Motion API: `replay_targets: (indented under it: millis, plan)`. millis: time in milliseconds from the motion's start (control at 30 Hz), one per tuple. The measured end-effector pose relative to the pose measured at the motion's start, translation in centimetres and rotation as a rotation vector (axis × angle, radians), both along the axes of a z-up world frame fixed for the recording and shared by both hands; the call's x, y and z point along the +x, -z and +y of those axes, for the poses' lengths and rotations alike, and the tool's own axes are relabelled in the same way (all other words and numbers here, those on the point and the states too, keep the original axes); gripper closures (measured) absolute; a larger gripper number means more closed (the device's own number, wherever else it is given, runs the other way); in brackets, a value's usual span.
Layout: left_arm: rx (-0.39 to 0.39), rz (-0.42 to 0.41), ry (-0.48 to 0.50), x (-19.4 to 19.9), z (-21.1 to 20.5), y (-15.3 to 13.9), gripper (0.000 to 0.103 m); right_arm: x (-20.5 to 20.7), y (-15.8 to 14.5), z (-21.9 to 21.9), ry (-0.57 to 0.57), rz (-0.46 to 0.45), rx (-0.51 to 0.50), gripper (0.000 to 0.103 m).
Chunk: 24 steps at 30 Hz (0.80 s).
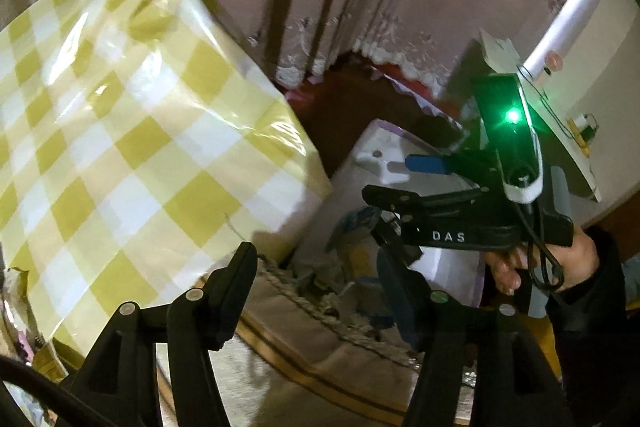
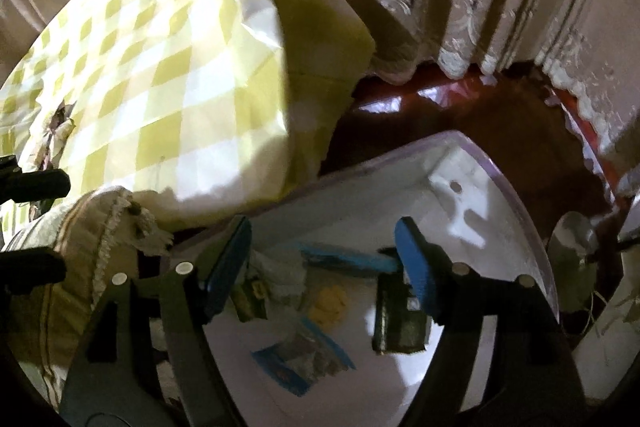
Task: Organize snacks
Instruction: 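Move both tools back over the snack pile on the table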
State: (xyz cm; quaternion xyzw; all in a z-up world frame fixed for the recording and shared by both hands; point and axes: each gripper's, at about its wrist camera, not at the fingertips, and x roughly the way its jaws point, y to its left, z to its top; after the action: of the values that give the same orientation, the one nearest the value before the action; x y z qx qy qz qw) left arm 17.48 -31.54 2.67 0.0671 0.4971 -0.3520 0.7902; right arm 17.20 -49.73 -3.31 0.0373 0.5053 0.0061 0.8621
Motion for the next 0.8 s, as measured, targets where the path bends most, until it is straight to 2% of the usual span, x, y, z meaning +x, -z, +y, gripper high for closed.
replay_targets:
  millis: [233, 367, 467, 633, 800]
  plan:
    - [-0.028, -0.056, -0.143, 0.8, 2.8, -1.1, 0.038, 1.6, -1.6, 3.6, -0.092, -0.051, 0.006, 0.026]
    - [-0.091, -0.097, -0.236, 0.7, 6.0, -2.0, 0.038, 2.0, -3.7, 6.3, -0.149, -0.096, 0.058, 0.026]
    - [-0.099, -0.131, -0.295, 0.0, 9.0, -2.5, 0.038, 2.3, -4.7, 8.9, -0.189, -0.109, 0.089, 0.024]
    - [-0.135, -0.073, -0.473, -0.8, 16.5, -1.9, 0.038, 2.0, -5.4, 14.9, -0.295, -0.121, 0.102, 0.023]
    - [-0.109, -0.068, -0.669, -2.5, 24.4, -1.3, 0.038, 2.0, -5.4, 20.2, -0.363, -0.122, 0.097, 0.023]
